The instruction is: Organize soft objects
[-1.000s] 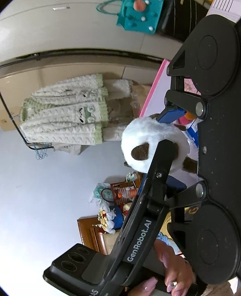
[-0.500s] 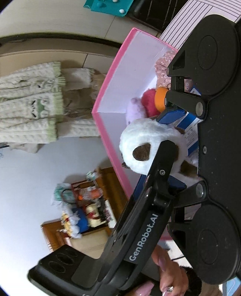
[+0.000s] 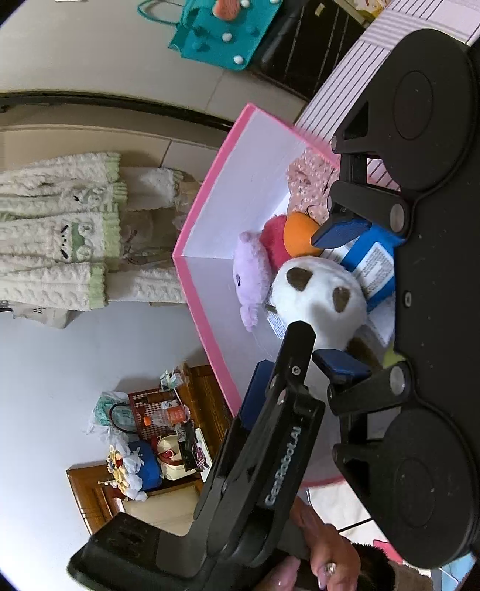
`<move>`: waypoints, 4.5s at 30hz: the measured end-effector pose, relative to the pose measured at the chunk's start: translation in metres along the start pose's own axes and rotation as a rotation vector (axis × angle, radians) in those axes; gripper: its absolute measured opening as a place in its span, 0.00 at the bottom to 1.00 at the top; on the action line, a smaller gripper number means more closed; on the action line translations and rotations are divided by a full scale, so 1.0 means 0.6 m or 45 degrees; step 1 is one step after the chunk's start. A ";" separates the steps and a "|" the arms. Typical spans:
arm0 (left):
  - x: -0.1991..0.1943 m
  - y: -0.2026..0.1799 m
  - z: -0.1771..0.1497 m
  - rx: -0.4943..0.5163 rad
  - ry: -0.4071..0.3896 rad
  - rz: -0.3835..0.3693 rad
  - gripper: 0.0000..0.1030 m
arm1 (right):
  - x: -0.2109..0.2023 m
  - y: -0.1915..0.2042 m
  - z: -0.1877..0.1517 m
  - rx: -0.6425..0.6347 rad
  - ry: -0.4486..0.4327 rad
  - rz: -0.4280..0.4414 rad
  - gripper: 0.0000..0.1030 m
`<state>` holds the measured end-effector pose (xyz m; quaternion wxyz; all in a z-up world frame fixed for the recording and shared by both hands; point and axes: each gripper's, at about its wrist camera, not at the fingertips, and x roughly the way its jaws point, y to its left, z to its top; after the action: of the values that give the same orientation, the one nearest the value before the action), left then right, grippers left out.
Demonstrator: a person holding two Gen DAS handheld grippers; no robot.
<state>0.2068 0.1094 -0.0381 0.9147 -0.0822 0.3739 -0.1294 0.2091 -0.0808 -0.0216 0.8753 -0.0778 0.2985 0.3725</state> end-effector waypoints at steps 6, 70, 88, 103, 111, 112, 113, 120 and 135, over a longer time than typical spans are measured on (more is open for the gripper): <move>-0.030 -0.016 -0.008 0.057 -0.010 0.017 0.58 | -0.043 0.006 -0.005 0.060 -0.006 -0.028 0.64; -0.204 -0.234 -0.126 0.306 0.003 0.220 1.00 | -0.346 0.071 -0.182 0.582 -0.030 -0.796 0.96; -0.194 -0.239 -0.140 0.332 0.001 0.251 1.00 | -0.353 0.088 -0.192 0.551 -0.053 -0.850 0.96; -0.195 -0.248 -0.149 0.346 -0.020 0.252 1.00 | -0.355 0.090 -0.203 0.548 -0.053 -0.865 0.96; -0.205 -0.244 -0.166 0.350 -0.079 0.215 1.00 | -0.361 0.098 -0.221 0.539 -0.150 -0.861 0.96; -0.207 -0.242 -0.168 0.345 -0.094 0.211 1.00 | -0.360 0.098 -0.223 0.539 -0.145 -0.862 0.96; -0.208 -0.242 -0.170 0.345 -0.104 0.210 1.00 | -0.359 0.098 -0.224 0.541 -0.145 -0.863 0.96; -0.218 -0.242 -0.180 0.362 -0.181 0.239 1.00 | -0.356 0.105 -0.233 0.532 -0.159 -0.875 0.96; -0.226 -0.234 -0.200 0.350 -0.273 0.218 1.00 | -0.347 0.128 -0.245 0.472 -0.215 -0.896 0.96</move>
<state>0.0047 0.0097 0.0015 0.9596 0.0623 0.2587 -0.0913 -0.0261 -0.2054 -0.0131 0.9699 0.0147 0.2429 -0.0047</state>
